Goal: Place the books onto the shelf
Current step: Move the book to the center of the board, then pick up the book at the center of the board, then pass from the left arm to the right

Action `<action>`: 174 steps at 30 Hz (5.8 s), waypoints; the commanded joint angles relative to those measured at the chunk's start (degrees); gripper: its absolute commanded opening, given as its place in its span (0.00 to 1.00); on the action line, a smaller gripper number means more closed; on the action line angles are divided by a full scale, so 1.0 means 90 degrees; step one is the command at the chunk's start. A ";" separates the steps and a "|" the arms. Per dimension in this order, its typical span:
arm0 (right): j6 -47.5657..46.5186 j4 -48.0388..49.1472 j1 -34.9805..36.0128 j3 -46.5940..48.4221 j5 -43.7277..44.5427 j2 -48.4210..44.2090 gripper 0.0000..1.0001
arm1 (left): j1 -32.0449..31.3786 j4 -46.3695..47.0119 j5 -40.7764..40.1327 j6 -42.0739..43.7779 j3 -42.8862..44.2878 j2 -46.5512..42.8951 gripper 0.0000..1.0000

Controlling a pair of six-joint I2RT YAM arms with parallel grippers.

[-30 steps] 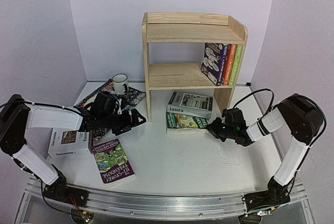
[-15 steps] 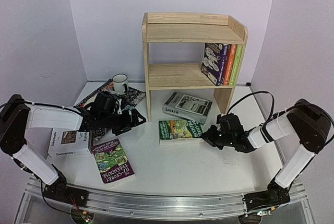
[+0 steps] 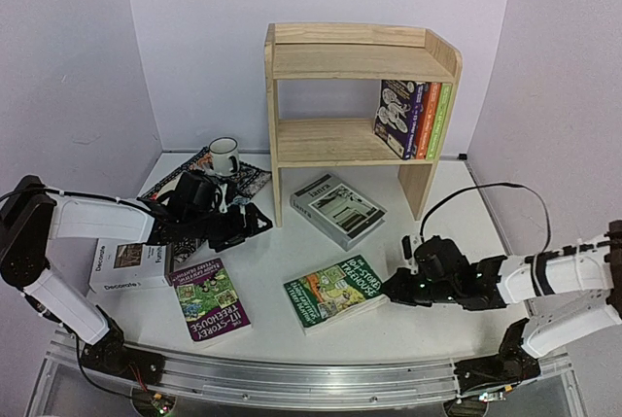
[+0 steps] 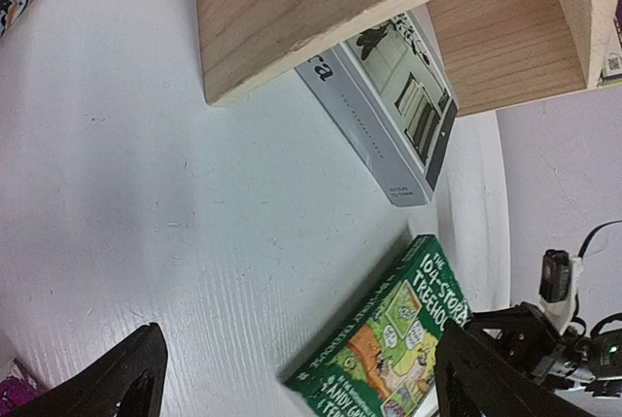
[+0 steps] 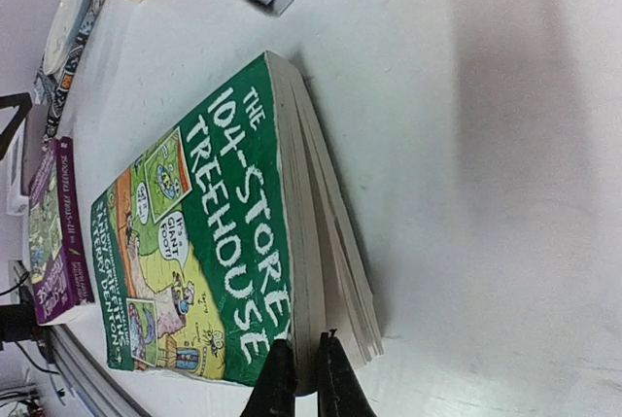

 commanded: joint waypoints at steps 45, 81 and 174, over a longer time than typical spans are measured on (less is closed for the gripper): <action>-0.5685 -0.1427 -0.0491 0.2202 -0.2268 -0.0491 0.00 | -0.0972 0.2011 0.3458 0.1988 0.0056 0.0869 0.93; -0.5630 -0.1437 -0.0489 0.2470 -0.1107 0.0241 0.27 | -0.1319 0.3576 0.3311 0.1667 -0.0181 0.0544 0.13; -0.5294 -0.0372 0.2891 0.5103 0.4547 0.3693 0.00 | -0.2366 -0.1584 -0.4089 -0.3813 0.1355 -0.1214 0.48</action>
